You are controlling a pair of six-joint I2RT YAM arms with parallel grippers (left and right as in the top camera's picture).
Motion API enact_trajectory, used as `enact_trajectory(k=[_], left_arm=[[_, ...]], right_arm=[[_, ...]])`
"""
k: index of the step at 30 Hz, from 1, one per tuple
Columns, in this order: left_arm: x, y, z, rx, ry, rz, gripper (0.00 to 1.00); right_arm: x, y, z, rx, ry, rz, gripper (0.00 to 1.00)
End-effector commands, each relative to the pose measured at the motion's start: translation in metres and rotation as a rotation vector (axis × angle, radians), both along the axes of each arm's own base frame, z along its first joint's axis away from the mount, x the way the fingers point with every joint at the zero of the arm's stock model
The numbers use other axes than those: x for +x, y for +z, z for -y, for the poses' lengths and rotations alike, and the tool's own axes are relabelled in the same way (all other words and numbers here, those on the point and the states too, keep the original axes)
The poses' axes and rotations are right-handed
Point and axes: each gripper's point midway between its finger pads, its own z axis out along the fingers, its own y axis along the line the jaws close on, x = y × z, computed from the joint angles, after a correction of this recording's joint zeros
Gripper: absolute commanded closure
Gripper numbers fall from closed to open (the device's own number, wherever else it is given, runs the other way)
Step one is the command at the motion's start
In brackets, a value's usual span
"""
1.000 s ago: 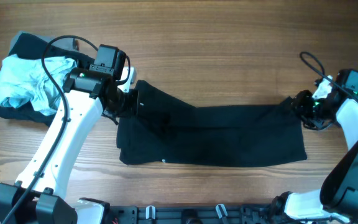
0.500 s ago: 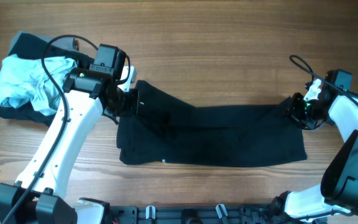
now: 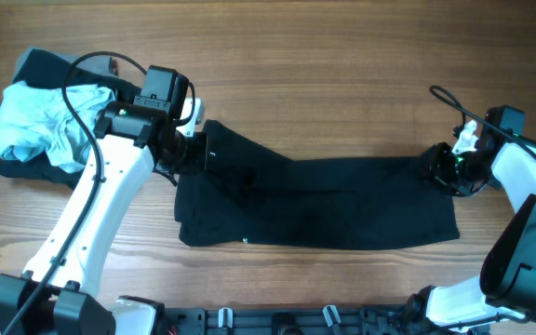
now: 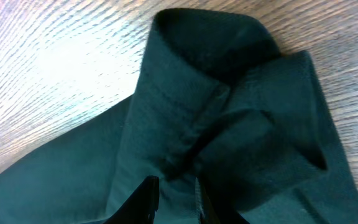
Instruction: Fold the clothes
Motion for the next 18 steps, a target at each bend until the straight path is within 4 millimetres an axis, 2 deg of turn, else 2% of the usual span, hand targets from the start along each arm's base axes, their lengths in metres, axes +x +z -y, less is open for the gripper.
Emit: enact_trajectory(k=[1,4,7,9,12,15,18], left_arm=[[0.002,0.012,0.003,-0.027,0.007,0.034,0.96],[0.003,0.012,0.003,-0.028,0.007,0.037,0.96],[0.004,0.012,0.003,-0.028,0.007,0.040,0.96],[0.005,0.012,0.004,-0.029,0.007,0.044,0.96],[0.006,0.012,0.004,-0.030,0.007,0.047,0.96],[0.006,0.013,0.004,-0.030,0.007,0.048,0.96],[0.006,0.012,0.004,-0.030,0.007,0.047,0.96]], right_arm=[[-0.003,-0.005,-0.008,0.018,0.046,-0.009,0.75],[0.000,0.002,-0.011,0.041,0.056,0.003,0.77],[0.007,0.026,-0.019,0.091,0.090,0.046,0.69],[0.000,0.032,-0.021,0.106,0.047,0.014,0.65],[-0.015,0.027,-0.021,0.097,0.014,-0.063,0.63],[-0.031,0.012,-0.009,0.021,-0.053,-0.151,0.62],[-0.033,0.001,-0.009,0.018,-0.100,-0.152,0.61]])
